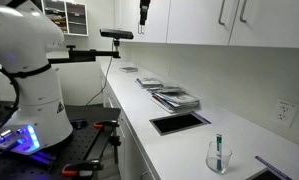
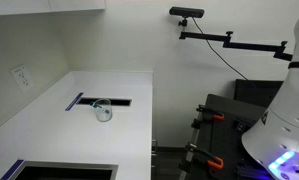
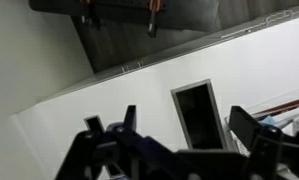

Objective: Pick the marker from the cup and put it on the counter

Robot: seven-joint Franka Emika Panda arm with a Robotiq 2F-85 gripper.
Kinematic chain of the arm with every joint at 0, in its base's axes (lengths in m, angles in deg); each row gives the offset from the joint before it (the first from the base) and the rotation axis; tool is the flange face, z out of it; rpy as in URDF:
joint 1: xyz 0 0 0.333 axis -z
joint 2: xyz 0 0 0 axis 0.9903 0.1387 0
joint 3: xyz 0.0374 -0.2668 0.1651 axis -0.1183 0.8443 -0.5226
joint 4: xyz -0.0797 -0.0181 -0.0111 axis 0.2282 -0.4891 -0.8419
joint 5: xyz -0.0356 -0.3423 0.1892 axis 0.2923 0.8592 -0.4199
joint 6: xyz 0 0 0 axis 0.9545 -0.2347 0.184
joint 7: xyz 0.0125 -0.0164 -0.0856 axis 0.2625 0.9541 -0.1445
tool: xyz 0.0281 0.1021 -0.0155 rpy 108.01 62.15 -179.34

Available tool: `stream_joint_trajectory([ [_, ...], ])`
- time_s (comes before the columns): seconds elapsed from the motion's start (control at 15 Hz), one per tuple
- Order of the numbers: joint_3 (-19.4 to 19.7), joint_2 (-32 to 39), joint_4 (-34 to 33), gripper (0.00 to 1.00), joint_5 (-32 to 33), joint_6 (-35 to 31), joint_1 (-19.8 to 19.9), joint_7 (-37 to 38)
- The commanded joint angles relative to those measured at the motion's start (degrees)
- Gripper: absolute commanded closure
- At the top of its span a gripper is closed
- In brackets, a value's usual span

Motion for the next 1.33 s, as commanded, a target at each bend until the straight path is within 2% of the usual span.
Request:
stream_joint_trajectory([
  [0.0, 0.1, 0.1, -0.2, 0.0, 0.1, 0.2, -0.2, 0.1],
  [0.4, 0.1, 0.1, -0.2, 0.0, 0.1, 0.2, -0.2, 0.1],
  [0.47, 1.1, 0.9, 0.3, 0.0, -1.5, -1.1, -0.2, -0.4],
  [0.53, 0.7, 1.9, 1.0, 0.0, -1.4, -3.1, 1.4, 3.0],
  [0.67, 1.0, 5.4, 2.4, 0.0, -0.6, -8.0, 3.6, 6.3],
  [0.93, 5.0, 17.5, 4.6, 0.0, -1.8, -25.7, 7.8, 8.4],
  [1.13, 8.0, 27.9, 2.5, 0.0, -2.8, -36.1, 9.5, 11.5],
  [1.27, 10.1, 34.5, -0.5, 0.0, -7.2, -39.0, 9.2, 11.6],
])
